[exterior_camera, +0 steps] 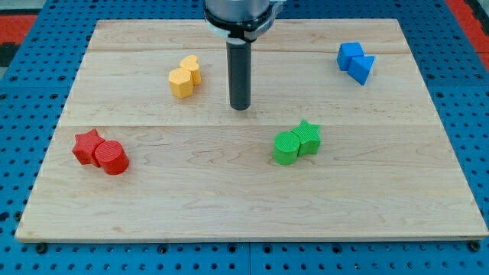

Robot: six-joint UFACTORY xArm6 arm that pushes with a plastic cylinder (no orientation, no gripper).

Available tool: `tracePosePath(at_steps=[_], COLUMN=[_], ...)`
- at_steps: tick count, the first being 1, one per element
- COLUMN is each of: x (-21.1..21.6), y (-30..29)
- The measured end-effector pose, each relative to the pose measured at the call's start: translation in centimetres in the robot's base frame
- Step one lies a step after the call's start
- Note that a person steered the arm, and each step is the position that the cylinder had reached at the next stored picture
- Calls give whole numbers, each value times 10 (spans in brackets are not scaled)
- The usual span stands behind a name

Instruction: Push the red circle closer to the yellow hexagon

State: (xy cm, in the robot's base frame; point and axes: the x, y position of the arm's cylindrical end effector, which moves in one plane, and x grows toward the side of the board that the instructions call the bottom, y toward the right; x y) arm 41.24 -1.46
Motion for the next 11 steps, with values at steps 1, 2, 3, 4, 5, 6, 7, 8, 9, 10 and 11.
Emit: tracePosePath(at_steps=[1,2,3,4,5,6,7,8,9,10,11], x=[53,132,188,190,156,156,156,156,156,141,115], y=[-15,-43,-114,-166,-181,-181,-187,-187,-187,-186,-167])
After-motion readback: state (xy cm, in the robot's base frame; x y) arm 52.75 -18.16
